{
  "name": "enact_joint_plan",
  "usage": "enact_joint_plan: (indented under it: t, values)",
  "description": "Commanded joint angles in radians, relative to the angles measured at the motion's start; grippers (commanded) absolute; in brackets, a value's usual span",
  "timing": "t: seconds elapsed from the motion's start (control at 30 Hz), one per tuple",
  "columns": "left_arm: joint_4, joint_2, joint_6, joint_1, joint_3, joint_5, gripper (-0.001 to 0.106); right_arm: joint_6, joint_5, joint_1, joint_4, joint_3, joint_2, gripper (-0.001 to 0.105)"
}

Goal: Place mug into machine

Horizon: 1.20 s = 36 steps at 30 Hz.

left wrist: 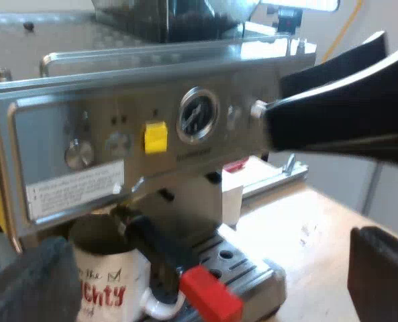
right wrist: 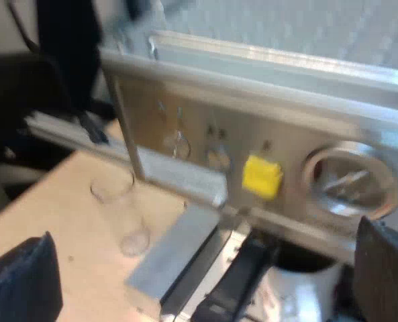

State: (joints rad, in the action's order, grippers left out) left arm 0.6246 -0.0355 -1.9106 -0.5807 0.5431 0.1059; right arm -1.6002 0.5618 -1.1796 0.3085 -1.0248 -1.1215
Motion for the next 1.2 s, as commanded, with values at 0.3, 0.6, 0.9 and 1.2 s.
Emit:
enact_joint_plan:
  t: [0.3,0.6,0.9,1.2]
  values:
    - [-0.051,-0.193,-0.066,0.008,0.130,-0.093,0.082,0.006,-0.104,0.277,0.415,-0.058,0.254,0.090]
    - [-0.049,-0.396,-0.066,0.250,0.259,0.033,0.082,-0.004,-0.289,0.735,0.627,-0.056,0.414,0.090]
    - [0.149,-0.404,0.052,0.541,0.327,0.026,0.082,-0.144,-0.404,1.086,0.747,-0.048,0.500,0.090]
    - [0.286,-0.212,0.052,0.525,0.327,0.017,0.082,-0.188,-0.409,1.206,0.835,-0.002,0.725,0.090]
